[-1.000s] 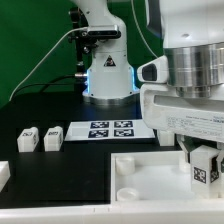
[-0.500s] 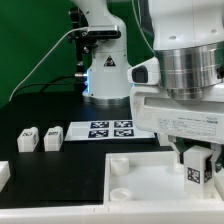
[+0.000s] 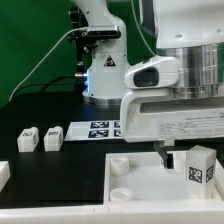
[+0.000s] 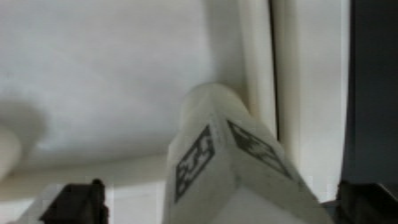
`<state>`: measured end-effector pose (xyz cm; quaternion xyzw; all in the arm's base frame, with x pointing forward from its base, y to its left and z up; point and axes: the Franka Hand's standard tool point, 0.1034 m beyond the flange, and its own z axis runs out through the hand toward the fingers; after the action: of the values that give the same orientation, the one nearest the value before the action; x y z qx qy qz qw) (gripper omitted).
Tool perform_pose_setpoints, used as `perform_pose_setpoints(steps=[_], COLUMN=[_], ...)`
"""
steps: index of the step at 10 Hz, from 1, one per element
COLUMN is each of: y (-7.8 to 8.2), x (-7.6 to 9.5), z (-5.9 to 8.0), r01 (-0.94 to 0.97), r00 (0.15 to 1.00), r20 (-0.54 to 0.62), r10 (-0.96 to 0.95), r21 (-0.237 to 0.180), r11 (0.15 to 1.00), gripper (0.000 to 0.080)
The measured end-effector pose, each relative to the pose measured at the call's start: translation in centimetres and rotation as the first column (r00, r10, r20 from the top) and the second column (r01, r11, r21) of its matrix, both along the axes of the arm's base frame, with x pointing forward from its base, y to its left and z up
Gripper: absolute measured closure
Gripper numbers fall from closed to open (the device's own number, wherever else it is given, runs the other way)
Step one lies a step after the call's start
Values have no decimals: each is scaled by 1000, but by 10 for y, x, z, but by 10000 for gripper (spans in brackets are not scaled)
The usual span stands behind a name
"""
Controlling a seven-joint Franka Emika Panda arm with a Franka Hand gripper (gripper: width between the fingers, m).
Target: Assemble one leg
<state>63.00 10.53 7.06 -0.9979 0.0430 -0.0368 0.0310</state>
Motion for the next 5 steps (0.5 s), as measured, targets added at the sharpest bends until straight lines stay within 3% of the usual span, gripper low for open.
perform_pose_setpoints(steps=[3,5], y=[-1,2], x=[-1,-2], z=[1,1], r01=[-293,-538], r00=[956,842], r20=[11,-3], r10=[294,540], r21=[-43,-96], r11=[955,838], gripper=[151,151])
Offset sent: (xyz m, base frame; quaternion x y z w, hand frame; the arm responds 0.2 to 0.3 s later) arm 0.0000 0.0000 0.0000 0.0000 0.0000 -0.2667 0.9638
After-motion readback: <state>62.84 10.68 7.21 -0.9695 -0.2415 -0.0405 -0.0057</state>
